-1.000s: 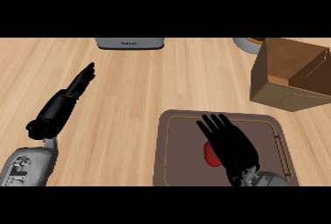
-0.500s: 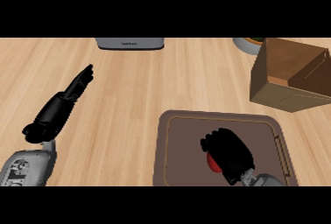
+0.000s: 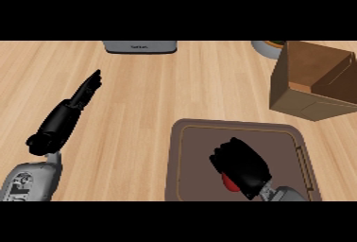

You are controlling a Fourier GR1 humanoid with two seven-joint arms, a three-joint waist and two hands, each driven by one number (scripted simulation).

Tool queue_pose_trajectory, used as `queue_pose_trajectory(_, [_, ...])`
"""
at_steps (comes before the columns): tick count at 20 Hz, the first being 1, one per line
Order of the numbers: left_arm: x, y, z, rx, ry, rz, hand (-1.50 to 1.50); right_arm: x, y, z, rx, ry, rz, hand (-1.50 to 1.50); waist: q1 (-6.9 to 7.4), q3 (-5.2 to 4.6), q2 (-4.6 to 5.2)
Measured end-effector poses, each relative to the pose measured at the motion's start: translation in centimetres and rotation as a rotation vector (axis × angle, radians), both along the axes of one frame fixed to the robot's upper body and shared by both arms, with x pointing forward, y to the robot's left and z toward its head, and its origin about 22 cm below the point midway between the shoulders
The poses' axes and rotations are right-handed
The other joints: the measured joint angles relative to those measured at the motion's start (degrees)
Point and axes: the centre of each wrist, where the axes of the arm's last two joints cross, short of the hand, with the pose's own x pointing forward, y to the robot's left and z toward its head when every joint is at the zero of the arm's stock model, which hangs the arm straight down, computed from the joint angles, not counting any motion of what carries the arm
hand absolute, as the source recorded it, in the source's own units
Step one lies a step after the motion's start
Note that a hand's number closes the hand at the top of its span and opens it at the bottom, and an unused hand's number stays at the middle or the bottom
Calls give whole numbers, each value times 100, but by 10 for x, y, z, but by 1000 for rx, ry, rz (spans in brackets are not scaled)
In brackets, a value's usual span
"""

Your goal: Pick the tomato from the tray and place it in the cardboard box

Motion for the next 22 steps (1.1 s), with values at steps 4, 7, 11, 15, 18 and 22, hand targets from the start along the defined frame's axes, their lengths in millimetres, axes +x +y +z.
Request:
queue_pose_trajectory(4, [-1,0,3,2,-2,-7,0,-1,4,2,122,64,172,150,24,12,12])
queue_pose_trajectory(7, [-1,4,4,5,4,-4,0,2,6,11,208,38,251,150,14,17,12])
queue_pose_trajectory(11, [-2,8,7,3,3,1,0,-7,-4,38,287,-64,323,150,-21,19,1])
queue_pose_trajectory(15, [-2,10,11,1,6,4,0,-13,-21,76,350,-154,344,150,-42,19,-2])
queue_pose_trajectory(18, [-1,6,11,2,11,8,0,-17,-34,101,429,-203,270,150,-67,18,-5])
queue_pose_trajectory(22, [-4,7,4,-1,11,8,0,-10,-49,118,573,-240,78,150,-64,16,3])
